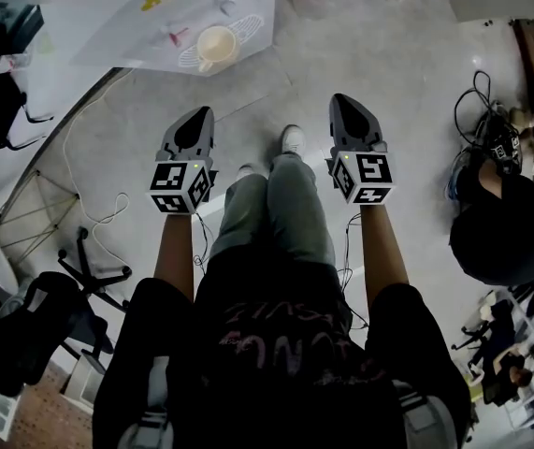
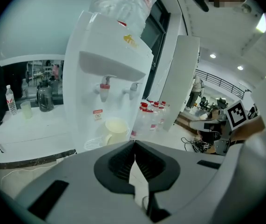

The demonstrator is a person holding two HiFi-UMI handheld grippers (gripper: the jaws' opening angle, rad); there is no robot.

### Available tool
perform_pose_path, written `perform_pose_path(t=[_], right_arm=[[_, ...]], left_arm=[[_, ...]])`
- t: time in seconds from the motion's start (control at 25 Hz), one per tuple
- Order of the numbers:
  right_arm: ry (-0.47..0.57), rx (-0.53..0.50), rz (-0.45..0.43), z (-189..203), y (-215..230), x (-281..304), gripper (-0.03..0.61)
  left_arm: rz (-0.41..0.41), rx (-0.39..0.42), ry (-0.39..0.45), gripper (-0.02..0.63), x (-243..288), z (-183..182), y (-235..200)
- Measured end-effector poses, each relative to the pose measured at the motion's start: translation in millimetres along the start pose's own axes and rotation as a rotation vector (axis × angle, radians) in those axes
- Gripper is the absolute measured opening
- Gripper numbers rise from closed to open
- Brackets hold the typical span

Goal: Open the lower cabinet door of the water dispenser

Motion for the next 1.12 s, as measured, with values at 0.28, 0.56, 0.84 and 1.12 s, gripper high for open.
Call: perform_pose_path(t=[0.28, 0.56, 0.84, 1.12], right_arm=[[0.027, 0.0, -0.017, 21.6, 23.4, 34.0, 0.014], [0.017, -0.027, -0.028, 58.2, 47.2, 71.8, 0.014], [0.019, -0.045, -0.045, 96.3, 62.7, 111.4, 0.014], [0.032, -0.074, -0.086, 128.9, 68.4, 158.4, 0.014]], left_arm=[[-0.016, 0.001, 0.003, 0.012, 35.5, 30.4, -9.9], [-0.034, 0.005, 0.028, 0.012, 77.8, 61.4, -26.2], [-0.063, 0.003, 0.065, 0.012, 121.7, 91.1, -46.1], [-0.073, -0.041, 0.096, 0.012, 154.5, 132.6, -64.9]])
Point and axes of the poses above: the fingertips, and each gripper's own axes: x forward along the fingers, y to its right, z out of its underside, the point moved 7 cm from there along -x, backward along the fingers, and after that the axes turned 7 degrees about -z, right-handed, at the moved point
